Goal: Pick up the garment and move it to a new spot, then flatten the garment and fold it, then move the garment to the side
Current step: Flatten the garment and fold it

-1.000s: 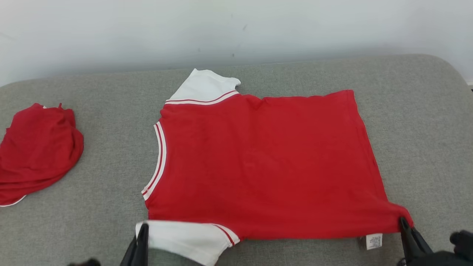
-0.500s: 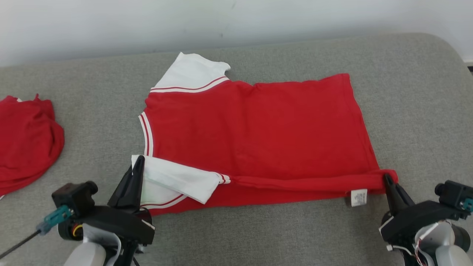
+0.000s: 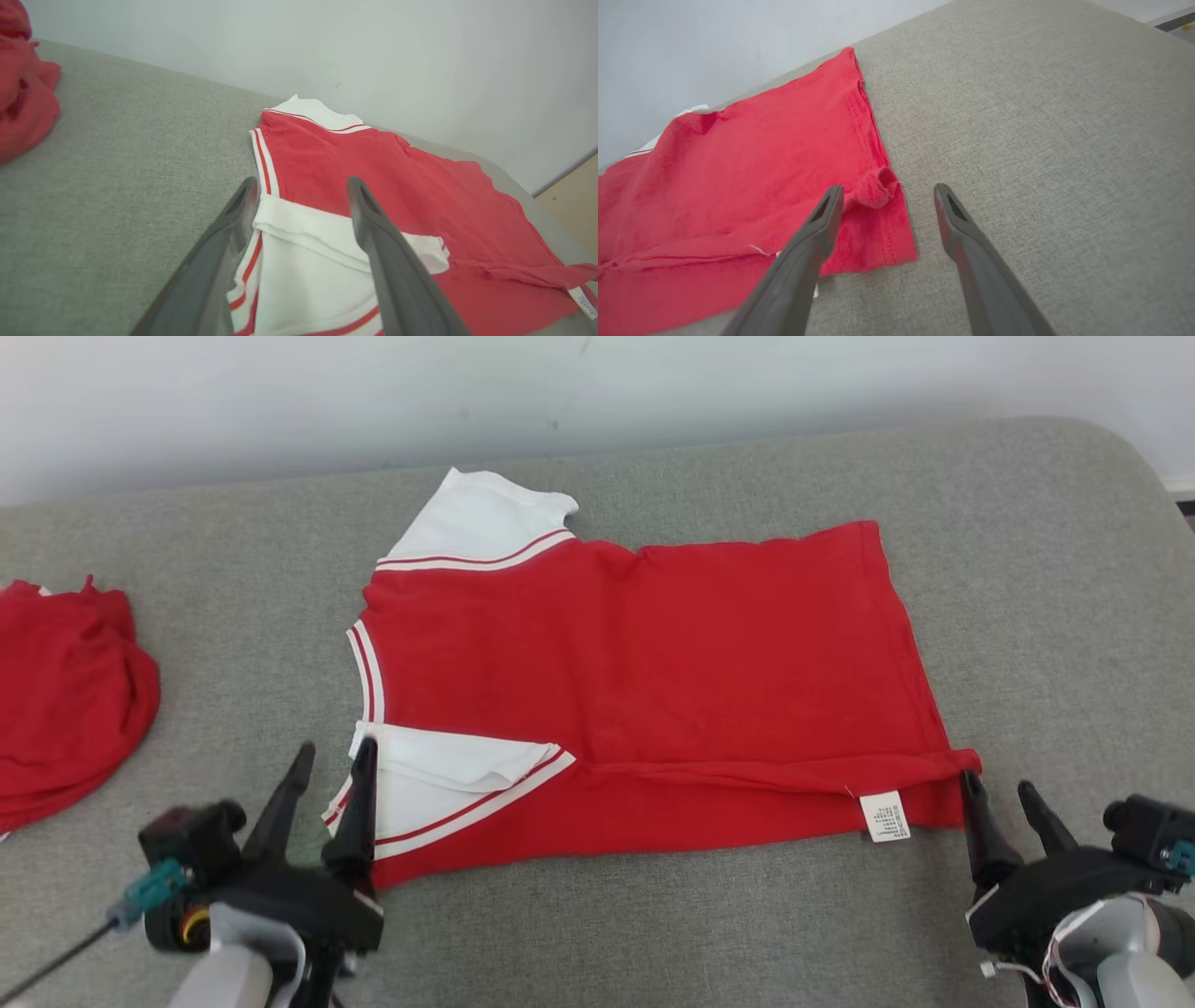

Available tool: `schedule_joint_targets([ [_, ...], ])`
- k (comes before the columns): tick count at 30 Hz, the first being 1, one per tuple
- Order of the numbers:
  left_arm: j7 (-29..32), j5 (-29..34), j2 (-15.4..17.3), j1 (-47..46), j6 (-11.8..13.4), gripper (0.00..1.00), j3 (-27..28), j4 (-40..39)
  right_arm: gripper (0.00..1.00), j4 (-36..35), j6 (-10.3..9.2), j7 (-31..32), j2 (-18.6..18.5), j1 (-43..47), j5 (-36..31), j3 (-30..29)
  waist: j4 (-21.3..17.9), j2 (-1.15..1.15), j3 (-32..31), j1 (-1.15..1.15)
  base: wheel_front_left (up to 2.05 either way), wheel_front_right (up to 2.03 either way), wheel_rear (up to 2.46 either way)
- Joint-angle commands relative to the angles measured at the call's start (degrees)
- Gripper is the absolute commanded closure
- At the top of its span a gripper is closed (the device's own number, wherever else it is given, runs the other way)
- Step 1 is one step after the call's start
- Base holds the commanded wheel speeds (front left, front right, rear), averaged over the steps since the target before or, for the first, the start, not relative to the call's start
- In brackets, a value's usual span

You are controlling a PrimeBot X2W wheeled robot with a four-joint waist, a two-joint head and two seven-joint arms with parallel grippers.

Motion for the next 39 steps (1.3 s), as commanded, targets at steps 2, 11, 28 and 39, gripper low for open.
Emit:
schedule_joint_targets([
  [2,-0.6,0.2,0.1,2.8,-0.1,0.0,-0.2,0.5,0.0,0.8,-0.13,-1.0,-1.1,1.3,-1.3,0.6,0.4,-0.01,-0.8,-0.01,0.0,0.0,0.0],
  [11,-1.1,2.2,-0.5,8.5,-0.2,0.0,-2.2,1.9,0.0,4.4,-0.13,-2.8,-2.6,2.0,-3.7,2.7,2.2,-0.01,-0.7,-0.01,0.0,0.0,0.0],
  [28,0.0,1.5,-2.4,3.7,-0.7,1.0,-4.8,8.1,1.0,16.6,-0.13,-5.7,-1.6,-4.5,-4.8,7.1,2.3,-0.01,0.7,-0.01,0.0,0.0,0.0],
  [39,-1.3,1.2,-1.7,11.7,0.0,1.0,-0.7,3.3,1.0,13.8,-0.13,-8.3,-3.2,0.7,-0.6,9.3,3.9,-0.01,-5.6,-0.01,0.0,0.0,0.0],
])
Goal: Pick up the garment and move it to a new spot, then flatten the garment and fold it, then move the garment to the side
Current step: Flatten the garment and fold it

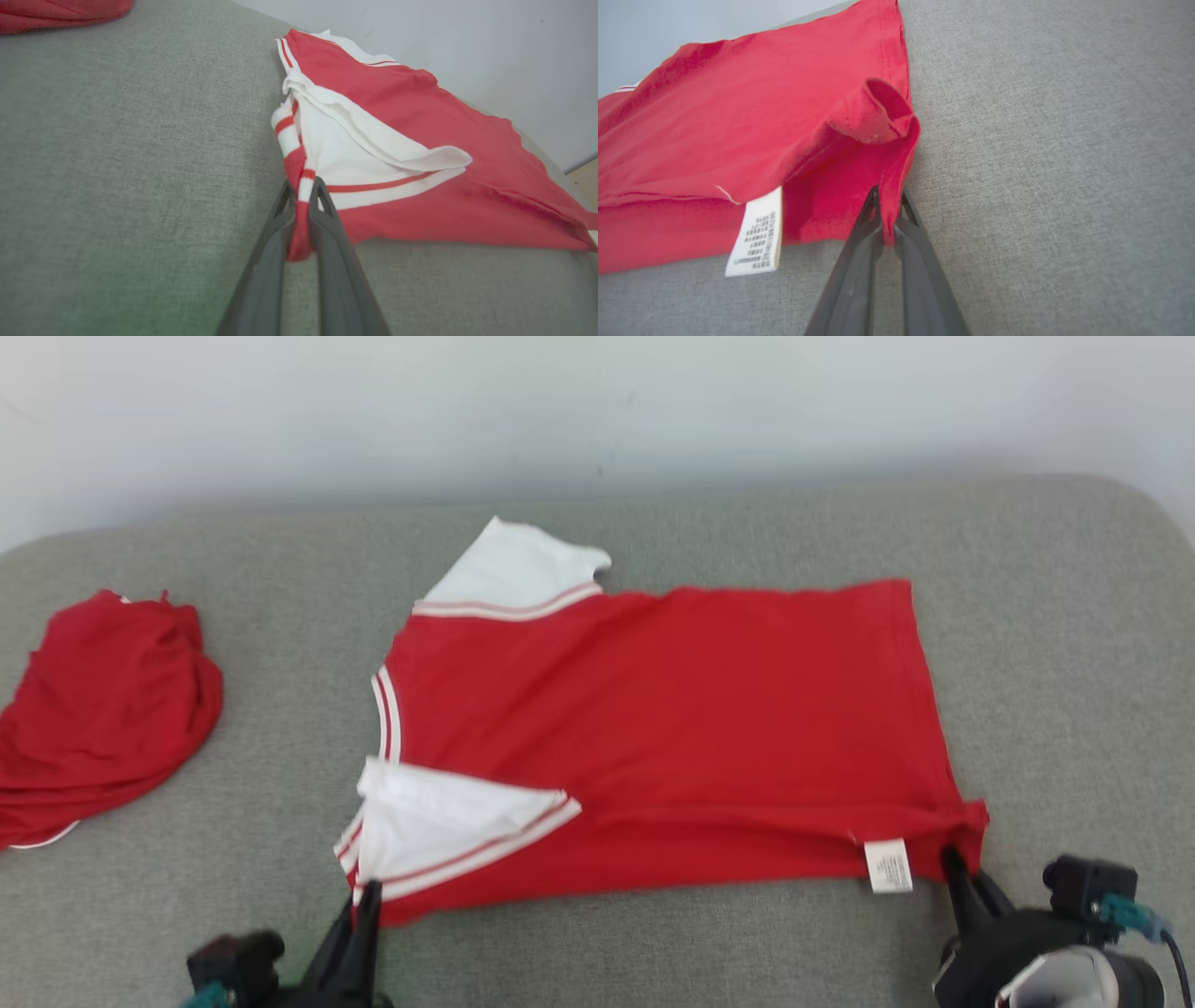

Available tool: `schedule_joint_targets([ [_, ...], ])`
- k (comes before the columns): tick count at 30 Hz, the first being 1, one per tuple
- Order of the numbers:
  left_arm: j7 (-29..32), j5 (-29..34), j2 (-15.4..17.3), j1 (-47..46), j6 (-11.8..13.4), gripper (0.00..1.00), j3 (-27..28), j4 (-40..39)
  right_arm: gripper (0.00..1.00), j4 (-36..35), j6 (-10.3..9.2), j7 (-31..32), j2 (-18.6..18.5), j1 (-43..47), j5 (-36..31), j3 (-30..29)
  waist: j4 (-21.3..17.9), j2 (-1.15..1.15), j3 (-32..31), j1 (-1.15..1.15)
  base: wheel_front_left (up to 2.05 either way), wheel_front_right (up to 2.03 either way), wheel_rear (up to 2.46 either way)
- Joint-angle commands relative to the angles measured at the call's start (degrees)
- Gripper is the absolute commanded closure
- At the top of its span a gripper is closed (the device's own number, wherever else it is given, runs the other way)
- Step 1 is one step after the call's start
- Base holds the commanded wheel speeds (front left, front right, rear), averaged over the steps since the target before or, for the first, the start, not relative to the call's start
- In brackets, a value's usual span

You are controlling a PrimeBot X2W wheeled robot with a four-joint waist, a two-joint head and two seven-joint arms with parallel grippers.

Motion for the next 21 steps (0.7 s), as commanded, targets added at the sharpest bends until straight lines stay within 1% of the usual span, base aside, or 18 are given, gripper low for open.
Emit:
schedule_joint_targets([
  [1,-0.3,0.5,0.1,2.9,0.6,1.0,0.5,-1.3,1.0,-1.3,-0.13,0.2,-0.5,2.4,0.7,0.0,1.0,0.0,-2.2,0.0,0.0,0.0,0.0],
  [7,-0.3,1.2,-0.9,10.2,2.3,1.0,2.1,-6.5,1.0,-7.7,-0.13,2.4,-1.0,9.5,1.3,-1.1,1.6,0.0,-3.7,0.0,0.0,0.0,0.0],
  [13,-0.3,2.0,-1.9,14.5,3.0,1.0,2.4,-8.6,1.0,-13.0,-0.13,5.2,0.4,15.0,0.3,-4.4,1.9,0.0,-3.9,0.0,0.0,0.0,0.0],
  [14,-0.3,2.4,-2.1,14.8,3.0,0.76,2.3,-8.6,0.56,-13.6,-0.13,5.4,0.7,15.5,0.0,-4.8,1.9,0.0,-3.9,0.0,0.0,0.0,0.0],
  [15,-0.3,2.5,-2.3,14.8,3.0,0.24,2.4,-8.7,0.22,-14.1,-0.13,5.7,1.0,15.8,-0.3,-5.3,1.8,0.0,-3.9,0.0,0.0,0.0,0.0],
  [16,-0.3,3.0,-2.6,14.7,3.1,0.0,2.8,-9.1,0.0,-14.6,-0.13,5.8,1.4,16.1,-0.6,-5.7,1.8,0.0,-3.9,0.0,0.0,0.0,0.0],
  [19,-0.3,4.0,-3.1,14.7,3.1,0.0,3.5,-9.5,0.0,-15.5,-0.13,5.6,1.9,16.3,-1.6,-6.2,1.7,0.0,-4.1,0.0,0.0,0.0,0.0],
  [21,-0.3,5.1,-3.5,14.7,3.0,0.0,5.0,-10.2,0.0,-16.5,-0.13,5.1,2.4,16.3,-2.4,-6.8,1.5,0.0,-4.4,0.0,0.0,0.0,0.0],
])
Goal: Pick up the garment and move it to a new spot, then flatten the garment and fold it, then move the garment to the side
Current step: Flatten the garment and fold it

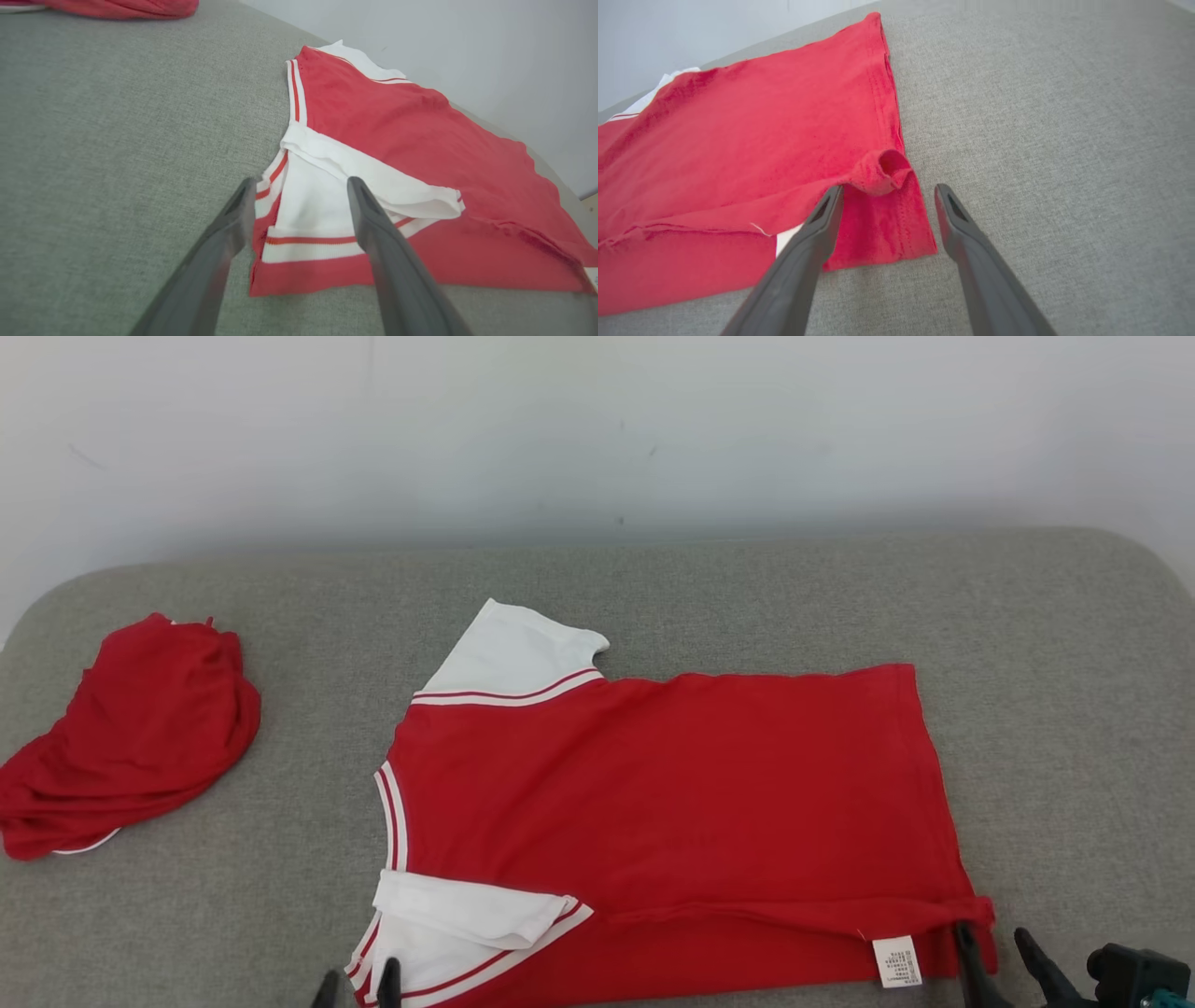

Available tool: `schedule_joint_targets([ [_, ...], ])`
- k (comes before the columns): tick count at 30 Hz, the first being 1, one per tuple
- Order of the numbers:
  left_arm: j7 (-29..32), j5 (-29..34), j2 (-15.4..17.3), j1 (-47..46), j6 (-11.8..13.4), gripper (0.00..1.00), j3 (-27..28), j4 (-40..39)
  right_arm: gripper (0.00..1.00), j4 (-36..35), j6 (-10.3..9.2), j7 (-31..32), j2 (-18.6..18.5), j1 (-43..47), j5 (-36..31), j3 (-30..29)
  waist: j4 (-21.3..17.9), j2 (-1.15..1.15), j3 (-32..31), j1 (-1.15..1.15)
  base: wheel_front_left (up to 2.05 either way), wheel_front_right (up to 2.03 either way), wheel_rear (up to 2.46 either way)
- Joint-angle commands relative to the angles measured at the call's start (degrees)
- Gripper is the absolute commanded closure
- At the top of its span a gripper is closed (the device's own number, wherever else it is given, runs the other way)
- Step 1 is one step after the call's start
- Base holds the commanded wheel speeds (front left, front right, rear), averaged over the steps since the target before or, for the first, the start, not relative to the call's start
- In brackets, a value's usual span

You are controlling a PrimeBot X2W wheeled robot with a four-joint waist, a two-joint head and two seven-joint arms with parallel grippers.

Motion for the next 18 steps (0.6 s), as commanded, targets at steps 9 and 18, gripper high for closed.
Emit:
schedule_joint_targets([
  [9,-0.2,8.4,-1.8,1.6,-0.7,0.0,9.2,-6.6,0.0,-4.6,-0.13,-4.7,0.9,0.1,-2.5,0.1,-1.4,0.0,-2.2,0.01,0.0,0.0,0.0],
  [18,-0.2,18.1,-3.3,1.4,-1.3,0.0,16.0,-13.4,0.0,-9.6,-0.13,-13.1,1.1,-1.4,-5.1,3.8,-1.9,0.0,-3.1,0.01,0.0,0.0,0.0],
])
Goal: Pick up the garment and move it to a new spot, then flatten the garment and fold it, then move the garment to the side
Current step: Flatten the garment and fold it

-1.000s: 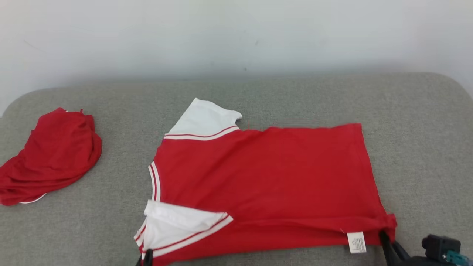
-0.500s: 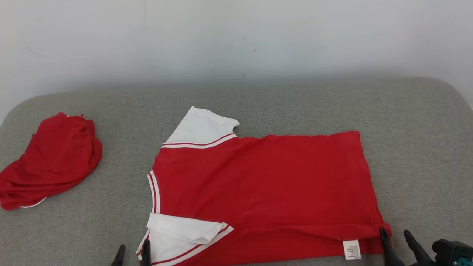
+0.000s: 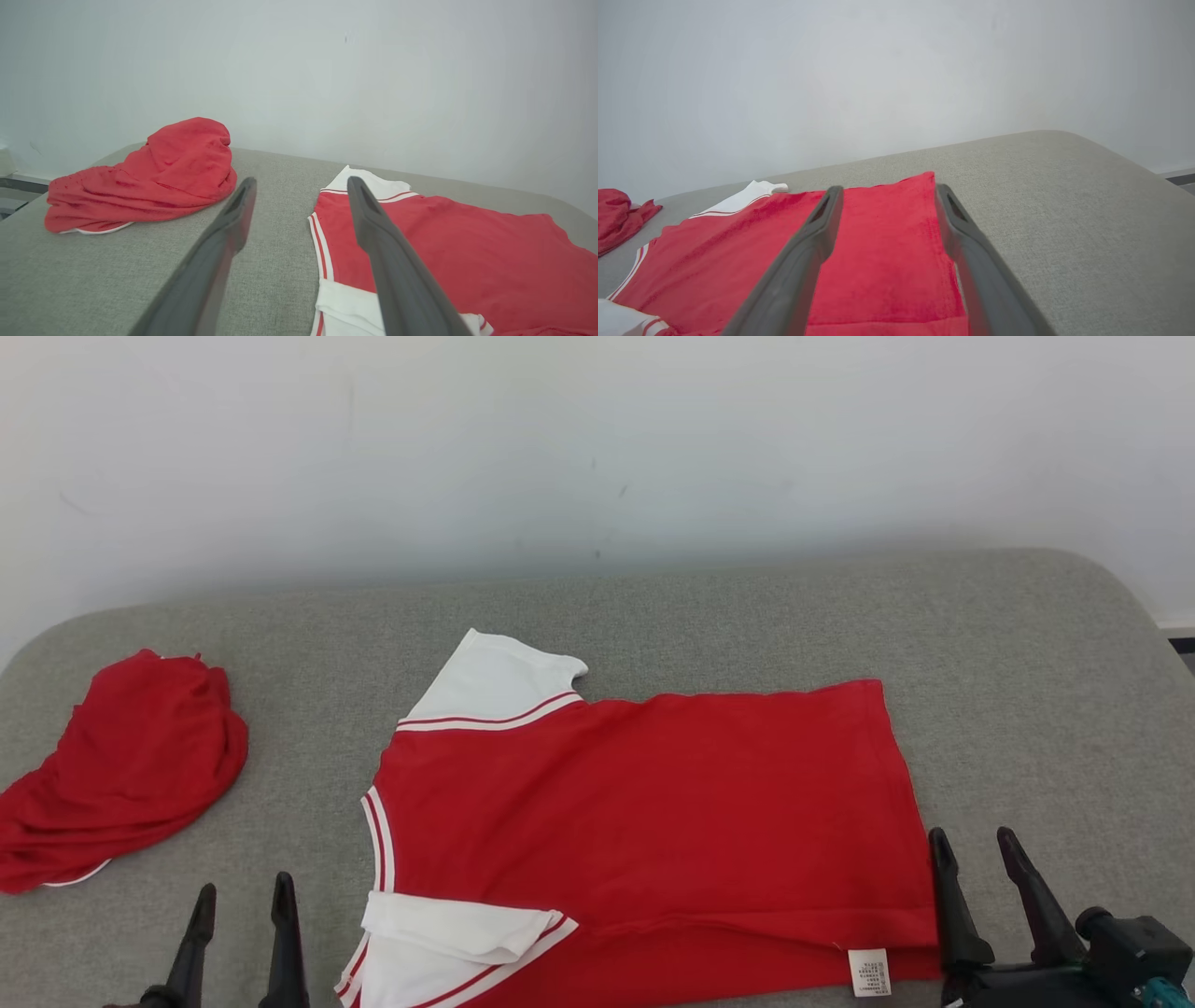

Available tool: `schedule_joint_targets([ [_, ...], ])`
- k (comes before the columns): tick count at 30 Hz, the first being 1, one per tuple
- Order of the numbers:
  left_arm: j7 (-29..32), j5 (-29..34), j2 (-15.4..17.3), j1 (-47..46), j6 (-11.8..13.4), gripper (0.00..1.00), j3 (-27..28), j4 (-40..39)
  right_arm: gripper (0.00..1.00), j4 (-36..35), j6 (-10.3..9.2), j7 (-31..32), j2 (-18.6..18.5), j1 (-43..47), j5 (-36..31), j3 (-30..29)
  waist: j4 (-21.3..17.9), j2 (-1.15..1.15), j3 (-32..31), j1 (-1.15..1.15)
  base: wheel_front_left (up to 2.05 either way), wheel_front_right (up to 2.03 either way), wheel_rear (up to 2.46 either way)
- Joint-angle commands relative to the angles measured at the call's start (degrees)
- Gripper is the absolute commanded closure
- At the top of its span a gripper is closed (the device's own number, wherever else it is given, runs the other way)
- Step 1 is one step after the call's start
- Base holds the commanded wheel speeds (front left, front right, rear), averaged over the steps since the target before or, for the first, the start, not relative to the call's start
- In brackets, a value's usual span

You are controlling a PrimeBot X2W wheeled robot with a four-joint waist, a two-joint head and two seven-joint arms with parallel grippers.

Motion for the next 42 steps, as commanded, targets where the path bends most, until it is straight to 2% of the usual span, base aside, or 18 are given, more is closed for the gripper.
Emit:
schedule_joint_targets([
  [1,-0.2,1.1,-0.4,0.4,-0.3,0.0,0.7,-0.6,0.0,-0.5,-0.13,-0.8,0.1,-0.4,-0.6,0.4,0.0,0.0,-0.1,0.0,0.0,0.0,0.0],
  [9,-0.2,4.7,0.1,0.5,-1.6,0.0,2.4,-3.3,0.0,-2.1,-0.13,-3.4,0.9,-1.0,-2.8,1.9,0.1,0.0,-0.2,0.0,0.0,0.0,0.0],
  [17,-0.2,4.4,0.0,2.1,-2.5,0.0,3.2,-2.8,0.0,-1.8,-0.13,-3.7,2.0,0.8,-4.0,0.5,1.0,0.0,0.3,0.0,0.0,0.0,0.0],
  [24,-0.2,4.1,1.0,0.2,-2.9,0.0,3.5,-0.6,0.0,-0.8,-0.13,-3.7,1.2,-1.8,-4.3,-0.3,0.4,0.0,2.4,0.0,0.0,0.0,0.0],
  [28,-0.2,3.1,3.9,-4.9,-2.8,0.0,2.0,1.7,0.0,1.9,-0.13,-2.7,-0.2,-6.0,-3.6,-1.4,-0.1,0.0,4.8,0.0,0.0,0.0,0.0],
  [32,2.1,0.1,9.5,-13.4,-2.8,0.0,-2.2,3.5,0.0,5.3,-0.13,1.7,-1.8,-12.6,-2.9,-2.7,-0.9,0.0,8.2,0.0,0.0,0.0,0.0],
  [38,9.6,-8.0,17.9,-28.8,-2.8,0.0,-8.9,6.9,0.0,10.5,-0.13,9.1,-3.6,-24.5,-2.9,-3.3,-2.8,0.0,14.7,0.0,0.0,0.0,0.0],
  [39,11.6,-9.5,20.2,-33.9,-2.8,0.0,-11.9,8.3,0.0,12.2,-0.13,10.9,-4.0,-28.4,-3.1,-2.9,-3.5,0.0,16.7,0.0,0.0,0.0,0.0],
  [42,13.9,-12.0,23.2,-41.4,-2.8,0.0,-16.3,10.3,0.0,15.2,-0.13,13.5,-4.1,-33.9,-2.9,-1.5,-4.5,0.0,19.7,0.0,0.0,0.0,0.0],
])
